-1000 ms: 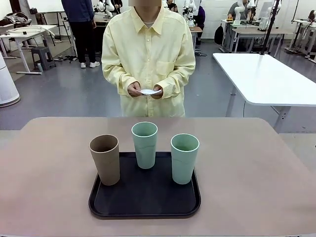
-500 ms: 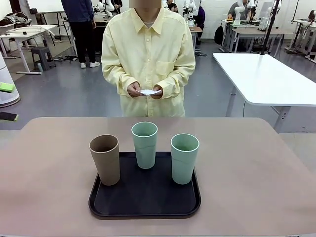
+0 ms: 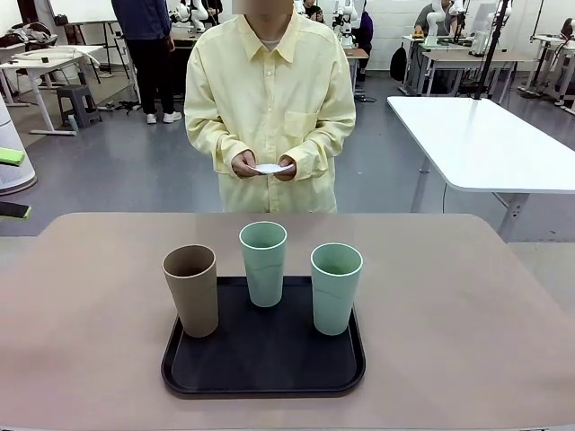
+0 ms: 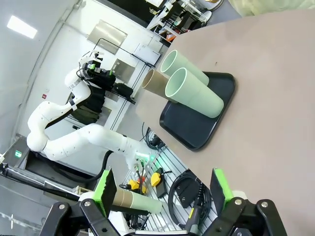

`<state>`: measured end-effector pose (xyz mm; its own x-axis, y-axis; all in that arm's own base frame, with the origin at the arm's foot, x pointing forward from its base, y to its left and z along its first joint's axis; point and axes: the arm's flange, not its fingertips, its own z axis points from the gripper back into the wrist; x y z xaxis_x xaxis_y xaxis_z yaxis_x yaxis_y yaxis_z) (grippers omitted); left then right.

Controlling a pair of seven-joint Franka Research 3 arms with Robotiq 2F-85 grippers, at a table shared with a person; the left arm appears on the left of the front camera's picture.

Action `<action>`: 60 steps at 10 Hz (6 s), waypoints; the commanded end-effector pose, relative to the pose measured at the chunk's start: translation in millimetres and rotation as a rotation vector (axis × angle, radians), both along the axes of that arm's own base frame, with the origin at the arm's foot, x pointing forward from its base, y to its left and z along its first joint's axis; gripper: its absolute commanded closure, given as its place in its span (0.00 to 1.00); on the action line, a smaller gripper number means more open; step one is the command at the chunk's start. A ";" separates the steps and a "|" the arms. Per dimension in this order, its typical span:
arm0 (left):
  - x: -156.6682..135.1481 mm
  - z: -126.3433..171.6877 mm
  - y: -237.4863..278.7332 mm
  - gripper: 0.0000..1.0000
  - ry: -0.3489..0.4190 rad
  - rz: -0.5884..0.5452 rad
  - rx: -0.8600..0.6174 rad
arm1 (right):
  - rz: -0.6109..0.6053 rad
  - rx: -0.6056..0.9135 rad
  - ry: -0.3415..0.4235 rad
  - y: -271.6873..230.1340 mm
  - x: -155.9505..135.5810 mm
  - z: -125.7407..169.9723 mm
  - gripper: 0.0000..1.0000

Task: Place coasters on the table and set cups on them.
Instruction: Pick up one Reusable plastic cup and place it on a coaster set by the human.

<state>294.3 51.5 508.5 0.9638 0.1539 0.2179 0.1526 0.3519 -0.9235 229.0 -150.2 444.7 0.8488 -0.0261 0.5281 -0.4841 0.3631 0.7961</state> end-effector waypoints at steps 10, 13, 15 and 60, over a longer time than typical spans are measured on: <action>-1.8 -2.1 3.9 0.00 -0.013 -0.013 -0.003 | 0.003 0.010 -0.006 -0.1 0.5 0.3 0.00; -1.8 -2.1 3.9 0.00 -0.013 -0.013 -0.003 | 0.003 0.010 -0.006 -0.1 0.5 0.3 0.00; -1.8 -2.1 3.9 0.00 -0.013 -0.013 -0.003 | 0.003 0.010 -0.006 -0.1 0.5 0.3 0.00; 85.6 -130.3 -88.0 0.00 -1.165 -0.728 0.245 | 0.003 0.010 -0.006 -0.1 0.5 0.3 0.00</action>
